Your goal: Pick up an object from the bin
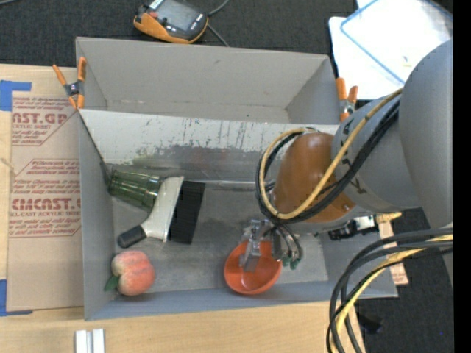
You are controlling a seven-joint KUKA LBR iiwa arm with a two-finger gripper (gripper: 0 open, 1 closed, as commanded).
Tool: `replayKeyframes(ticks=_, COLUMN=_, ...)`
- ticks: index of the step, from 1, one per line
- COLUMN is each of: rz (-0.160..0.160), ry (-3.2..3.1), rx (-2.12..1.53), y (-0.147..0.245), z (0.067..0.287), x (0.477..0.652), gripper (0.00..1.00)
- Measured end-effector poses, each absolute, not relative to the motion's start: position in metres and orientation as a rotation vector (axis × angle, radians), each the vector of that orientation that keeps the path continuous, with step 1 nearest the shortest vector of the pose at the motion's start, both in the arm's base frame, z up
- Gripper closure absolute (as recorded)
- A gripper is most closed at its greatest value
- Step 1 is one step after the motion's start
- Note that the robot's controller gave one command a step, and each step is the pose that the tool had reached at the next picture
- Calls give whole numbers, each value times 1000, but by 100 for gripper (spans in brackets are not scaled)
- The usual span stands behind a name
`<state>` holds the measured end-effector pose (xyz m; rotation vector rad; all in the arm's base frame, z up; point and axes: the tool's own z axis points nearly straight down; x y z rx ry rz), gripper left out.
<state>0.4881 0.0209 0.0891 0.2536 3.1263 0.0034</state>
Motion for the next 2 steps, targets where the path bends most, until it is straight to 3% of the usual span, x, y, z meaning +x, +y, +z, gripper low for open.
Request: replayKeyframes(ticks=2, rz=5, ry=3126, rx=253, y=21, z=153, x=488, gripper=100)
